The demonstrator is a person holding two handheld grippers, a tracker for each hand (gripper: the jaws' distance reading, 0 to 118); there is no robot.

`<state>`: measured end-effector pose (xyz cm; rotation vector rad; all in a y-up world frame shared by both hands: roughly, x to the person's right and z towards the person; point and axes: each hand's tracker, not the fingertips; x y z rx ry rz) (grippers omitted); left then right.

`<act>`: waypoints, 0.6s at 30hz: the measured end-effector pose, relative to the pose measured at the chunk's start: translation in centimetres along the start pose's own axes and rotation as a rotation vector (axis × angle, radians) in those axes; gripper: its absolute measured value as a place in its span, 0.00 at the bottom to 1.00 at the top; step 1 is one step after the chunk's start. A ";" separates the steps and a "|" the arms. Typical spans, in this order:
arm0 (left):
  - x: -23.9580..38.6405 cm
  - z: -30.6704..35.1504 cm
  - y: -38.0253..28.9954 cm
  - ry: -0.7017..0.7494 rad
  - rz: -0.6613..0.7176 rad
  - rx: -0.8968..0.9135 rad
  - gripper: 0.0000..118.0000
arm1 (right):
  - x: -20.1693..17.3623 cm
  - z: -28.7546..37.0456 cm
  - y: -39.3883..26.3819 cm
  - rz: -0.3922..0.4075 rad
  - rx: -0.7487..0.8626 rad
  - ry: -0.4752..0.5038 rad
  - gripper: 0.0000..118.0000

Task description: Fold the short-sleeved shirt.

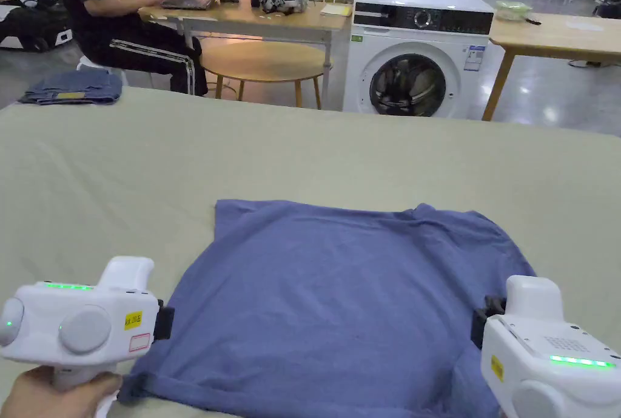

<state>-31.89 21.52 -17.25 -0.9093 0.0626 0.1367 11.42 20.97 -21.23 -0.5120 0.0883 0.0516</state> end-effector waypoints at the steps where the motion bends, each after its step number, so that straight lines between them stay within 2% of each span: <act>1: -0.6 -0.2 -0.3 0.010 0.009 -0.035 0.00 | 0.0 -0.1 -0.2 0.001 -0.008 -0.001 0.00; 2: -1.1 -0.7 -0.4 0.028 0.008 -0.071 0.07 | 0.0 -0.2 -0.3 0.002 -0.017 -0.002 0.00; 5: -2.4 -1.6 -1.0 0.025 0.062 -0.130 0.40 | 0.4 -1.7 -1.3 0.004 -0.043 -0.003 0.00; 6: -2.7 -2.0 -1.3 0.025 0.086 -0.145 0.46 | 0.4 -1.8 -1.4 0.006 -0.049 -0.003 0.00; 12: -2.9 -5.4 -2.8 0.087 0.094 -0.285 0.46 | 0.3 -1.0 -1.3 0.029 -0.079 -0.010 0.00; 14: -2.5 -5.3 -3.0 0.088 0.075 -0.242 0.46 | 0.4 -1.0 -1.3 0.030 -0.084 -0.010 0.00; 15: -2.3 -5.1 -2.9 0.092 0.071 -0.246 0.43 | 0.5 -1.0 -1.3 0.031 -0.087 -0.011 0.00; 16: -2.1 -5.1 -2.8 0.097 0.054 -0.242 0.37 | 0.7 -1.0 -1.5 0.033 -0.090 -0.015 0.00; 17: -2.1 -5.1 -2.8 0.096 0.025 -0.236 0.25 | 0.7 -1.0 -1.6 0.035 -0.093 -0.017 0.00; 18: -1.9 -5.1 -2.8 0.088 0.011 -0.233 0.25 | 0.8 -1.0 -1.6 0.036 -0.094 -0.017 0.00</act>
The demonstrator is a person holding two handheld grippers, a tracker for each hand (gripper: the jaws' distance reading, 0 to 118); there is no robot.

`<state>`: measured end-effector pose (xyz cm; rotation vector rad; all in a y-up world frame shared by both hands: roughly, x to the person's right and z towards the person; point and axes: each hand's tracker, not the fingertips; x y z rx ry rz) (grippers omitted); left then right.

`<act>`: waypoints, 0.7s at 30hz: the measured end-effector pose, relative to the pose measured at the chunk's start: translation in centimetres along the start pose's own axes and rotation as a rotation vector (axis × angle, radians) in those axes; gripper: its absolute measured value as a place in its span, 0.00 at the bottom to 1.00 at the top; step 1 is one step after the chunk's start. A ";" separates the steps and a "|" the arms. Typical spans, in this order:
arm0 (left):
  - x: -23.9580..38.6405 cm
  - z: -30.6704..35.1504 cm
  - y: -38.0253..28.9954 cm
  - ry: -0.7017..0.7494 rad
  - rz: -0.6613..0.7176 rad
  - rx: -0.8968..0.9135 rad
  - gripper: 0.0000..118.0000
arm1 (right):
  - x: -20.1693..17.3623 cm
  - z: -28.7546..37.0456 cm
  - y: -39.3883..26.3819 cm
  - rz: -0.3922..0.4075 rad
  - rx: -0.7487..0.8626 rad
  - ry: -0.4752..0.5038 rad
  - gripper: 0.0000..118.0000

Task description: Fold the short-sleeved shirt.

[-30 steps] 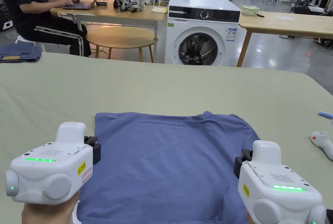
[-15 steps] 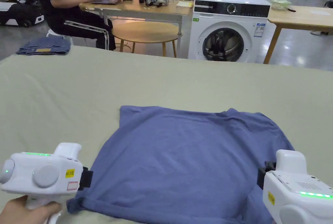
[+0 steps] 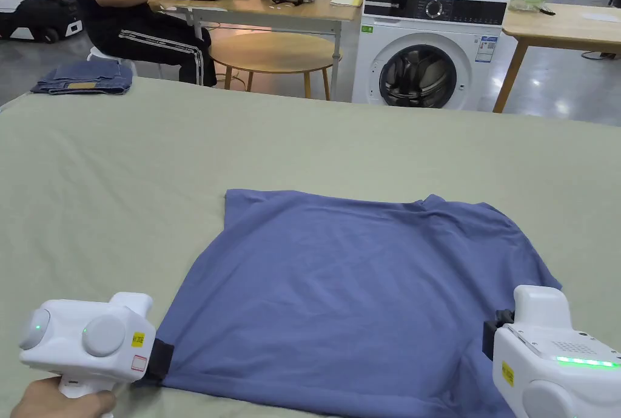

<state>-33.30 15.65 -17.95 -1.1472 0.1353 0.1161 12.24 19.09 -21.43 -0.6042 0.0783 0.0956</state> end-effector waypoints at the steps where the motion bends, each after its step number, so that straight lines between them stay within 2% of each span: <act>1: 0.2 0.0 0.0 -0.011 -0.006 0.005 0.22 | 0.1 0.0 -0.1 0.001 -0.004 0.000 0.00; 4: 0.3 -0.5 0.1 -0.042 -0.006 -0.001 0.02 | 0.3 0.1 -0.3 -0.004 -0.017 0.003 0.00; 10: 0.9 -0.1 0.2 -0.029 -0.049 0.000 0.00 | 1.9 0.6 -0.7 -0.018 -0.080 -0.007 0.00; 13: 1.1 0.1 0.0 -0.021 -0.056 0.007 0.00 | 3.5 0.7 -0.5 -0.007 -0.162 -0.045 0.02; 15: 1.1 0.2 -0.2 -0.018 -0.057 0.011 0.00 | 4.9 0.7 -0.6 -0.002 -0.211 -0.051 0.24; 17: 1.1 0.3 -0.2 -0.019 -0.058 0.014 0.00 | 6.2 0.4 -0.7 0.002 -0.285 -0.054 0.52; 21: 0.9 0.3 -0.3 -0.027 -0.044 0.016 0.00 | 8.8 -0.9 -2.1 0.006 -0.349 -0.085 0.54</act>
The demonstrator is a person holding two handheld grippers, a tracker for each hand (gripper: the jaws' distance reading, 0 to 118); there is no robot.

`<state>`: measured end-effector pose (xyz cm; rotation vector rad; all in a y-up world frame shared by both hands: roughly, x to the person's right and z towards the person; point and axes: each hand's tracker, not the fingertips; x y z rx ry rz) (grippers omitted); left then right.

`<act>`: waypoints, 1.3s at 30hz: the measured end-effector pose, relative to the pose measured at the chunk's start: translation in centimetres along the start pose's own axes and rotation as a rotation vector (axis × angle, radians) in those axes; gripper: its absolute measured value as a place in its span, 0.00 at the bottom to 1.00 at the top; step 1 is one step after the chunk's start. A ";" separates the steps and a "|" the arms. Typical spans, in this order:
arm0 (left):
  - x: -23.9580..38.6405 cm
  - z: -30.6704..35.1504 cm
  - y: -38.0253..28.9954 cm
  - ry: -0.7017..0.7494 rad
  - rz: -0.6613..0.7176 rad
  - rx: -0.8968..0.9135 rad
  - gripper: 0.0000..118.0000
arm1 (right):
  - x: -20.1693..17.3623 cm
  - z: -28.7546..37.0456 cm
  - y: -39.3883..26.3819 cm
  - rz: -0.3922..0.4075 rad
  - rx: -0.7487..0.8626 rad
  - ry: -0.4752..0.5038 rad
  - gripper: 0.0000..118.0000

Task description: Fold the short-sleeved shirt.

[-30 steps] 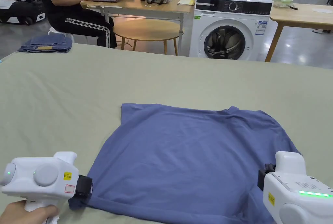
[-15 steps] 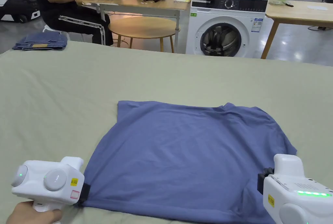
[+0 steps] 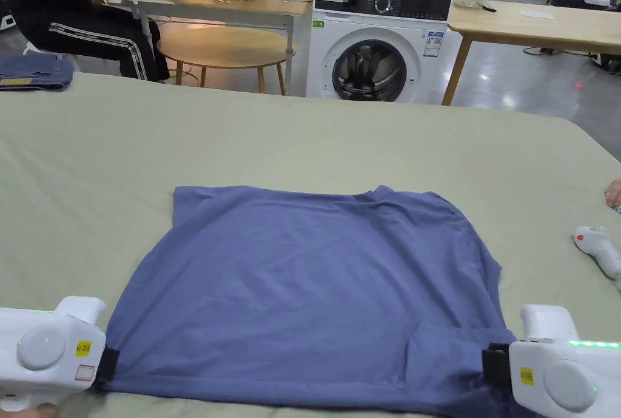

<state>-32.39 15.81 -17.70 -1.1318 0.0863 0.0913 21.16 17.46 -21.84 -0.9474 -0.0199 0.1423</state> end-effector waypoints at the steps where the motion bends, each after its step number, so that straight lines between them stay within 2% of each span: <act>1: 0.1 0.1 -0.1 0.001 0.000 0.001 0.00 | 0.8 -0.8 -0.5 -0.004 -0.036 -0.008 0.54; 7: 0.3 0.6 -0.4 -0.002 -0.001 0.001 0.00 | 1.6 -3.5 -2.9 -0.007 -0.169 0.042 0.52; 8: 0.3 0.6 -0.4 -0.003 0.000 0.001 0.00 | 1.6 -4.0 -3.2 -0.004 -0.180 0.047 0.43; 10: 0.3 0.7 -0.4 -0.004 0.003 0.000 0.00 | 1.2 -4.3 -3.9 -0.008 -0.184 0.073 0.40; 11: 0.3 0.8 -0.4 -0.004 0.002 0.000 0.00 | 1.3 -4.3 -3.9 -0.022 -0.172 0.087 0.36; 12: 0.4 0.9 -0.4 -0.004 0.001 0.001 0.00 | 1.2 -3.9 -3.7 -0.024 -0.168 0.098 0.27; 13: 0.4 1.0 -0.5 -0.004 0.001 0.002 0.00 | 0.9 -3.6 -3.5 -0.020 -0.167 0.126 0.11; 14: 0.4 1.2 -0.4 -0.004 0.005 0.008 0.00 | 0.8 -3.5 -3.4 -0.020 -0.169 0.138 0.07; 16: 0.3 1.7 -0.4 -0.007 0.017 0.022 0.00 | 0.4 -3.2 -3.1 0.021 -0.171 0.115 0.06; 18: 0.2 2.4 -0.3 -0.008 0.019 0.050 0.00 | 0.4 -2.4 -2.8 0.022 -0.162 0.118 0.06; 27: 0.2 4.9 3.9 -0.028 0.023 0.160 0.00 | 1.2 1.4 2.9 -0.032 -0.004 0.144 0.06; 39: -0.7 3.3 14.1 -0.040 0.073 0.257 0.00 | 1.1 -3.5 13.2 -0.101 0.073 0.137 0.06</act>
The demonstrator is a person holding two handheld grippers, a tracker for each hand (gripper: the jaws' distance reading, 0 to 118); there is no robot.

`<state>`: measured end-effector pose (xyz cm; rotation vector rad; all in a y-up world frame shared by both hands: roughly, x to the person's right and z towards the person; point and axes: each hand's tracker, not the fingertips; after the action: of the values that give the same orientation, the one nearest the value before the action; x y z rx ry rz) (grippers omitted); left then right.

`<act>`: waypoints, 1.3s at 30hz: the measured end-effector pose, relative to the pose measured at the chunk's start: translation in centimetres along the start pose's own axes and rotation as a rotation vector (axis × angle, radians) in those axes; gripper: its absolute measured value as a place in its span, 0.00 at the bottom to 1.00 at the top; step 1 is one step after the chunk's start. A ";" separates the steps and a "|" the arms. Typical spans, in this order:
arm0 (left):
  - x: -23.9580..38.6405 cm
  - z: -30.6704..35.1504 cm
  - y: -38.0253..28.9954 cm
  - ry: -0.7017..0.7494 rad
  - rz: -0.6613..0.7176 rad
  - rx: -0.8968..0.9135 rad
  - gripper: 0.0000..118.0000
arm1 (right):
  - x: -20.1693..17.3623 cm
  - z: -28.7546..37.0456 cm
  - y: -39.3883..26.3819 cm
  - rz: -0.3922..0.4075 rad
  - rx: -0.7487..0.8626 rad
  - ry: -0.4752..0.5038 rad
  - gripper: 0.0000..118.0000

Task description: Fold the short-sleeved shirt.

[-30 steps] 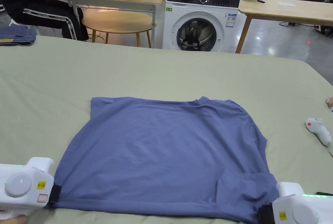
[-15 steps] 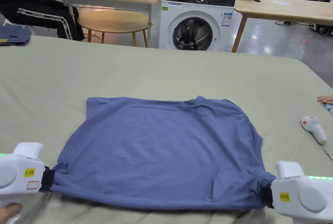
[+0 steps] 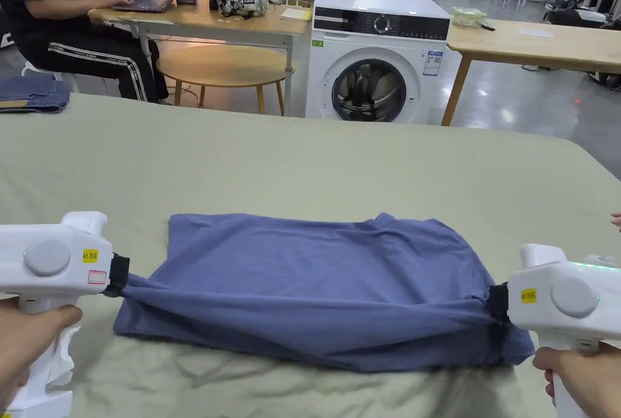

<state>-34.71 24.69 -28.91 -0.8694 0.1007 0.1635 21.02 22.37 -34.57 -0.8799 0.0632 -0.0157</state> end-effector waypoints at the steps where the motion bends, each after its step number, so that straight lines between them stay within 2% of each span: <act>1: 0.0 -0.6 0.9 0.000 -0.001 0.004 0.00 | 0.0 -0.8 0.7 -0.004 0.006 0.004 0.06; 12: 0.2 -9.7 5.3 0.021 0.010 -0.111 0.00 | -0.9 -8.7 4.0 -0.031 -0.073 -0.009 0.06; 16: 0.2 -11.2 5.3 0.026 0.024 -0.134 0.00 | -0.6 -11.1 4.2 0.006 -0.088 -0.024 0.08; 18: 0.3 -11.2 5.3 0.026 0.031 -0.125 0.02 | -1.4 -10.7 3.8 0.023 -0.075 -0.044 0.13; 19: 0.5 -10.9 5.2 0.028 0.025 -0.118 0.04 | -1.6 -10.5 3.7 0.037 -0.063 -0.058 0.19; 20: 0.7 -10.7 5.1 0.035 0.016 -0.109 0.10 | -1.8 -10.2 3.7 0.051 -0.045 -0.078 0.32; 21: 0.8 -10.4 5.1 0.040 0.007 -0.095 0.17 | -2.0 -9.9 3.7 0.064 -0.024 -0.093 0.41; 22: 0.8 -10.0 5.0 0.042 -0.002 -0.081 0.26 | -1.9 -9.9 3.7 0.074 -0.003 -0.088 0.47; 23: 0.8 -9.5 4.9 0.038 -0.001 -0.068 0.35 | -2.2 -9.3 3.7 0.081 0.023 -0.080 0.48; 24: 0.7 -9.0 4.8 0.031 0.004 -0.058 0.37 | -2.4 -8.8 3.6 0.085 0.051 -0.078 0.48; 28: 1.0 -6.0 4.1 -0.025 0.010 0.034 0.37 | -4.0 -6.2 2.7 0.095 0.175 -0.064 0.47; 31: 1.8 -3.6 2.8 -0.058 -0.026 0.134 0.37 | -5.2 -4.9 1.5 0.083 0.263 -0.041 0.46; 32: 2.2 -2.8 2.2 -0.056 -0.031 0.166 0.37 | -5.6 -4.3 1.1 0.088 0.275 -0.032 0.43; 33: 2.5 -2.1 1.7 -0.059 -0.041 0.188 0.37 | -6.1 -3.9 0.7 0.092 0.291 -0.037 0.33; 34: 2.9 -1.3 1.0 -0.049 -0.046 0.216 0.35 | -7.3 -2.2 0.2 0.100 0.311 -0.040 0.20; 35: 3.2 -0.8 0.5 -0.041 -0.053 0.230 0.26 | -7.7 -1.7 -0.2 0.105 0.330 -0.044 0.06; 37: 4.0 0.7 -1.1 -0.015 -0.076 0.297 0.01 | -8.3 -0.7 -0.9 0.106 0.356 -0.031 0.00; 39: 3.2 0.3 -1.5 -0.018 -0.074 0.287 0.00 | -9.0 0.1 -1.6 0.087 0.374 -0.002 0.00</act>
<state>-31.27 24.30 -28.04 -0.5849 0.0727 0.0852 12.07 21.80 -32.88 -0.5026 0.0934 0.0535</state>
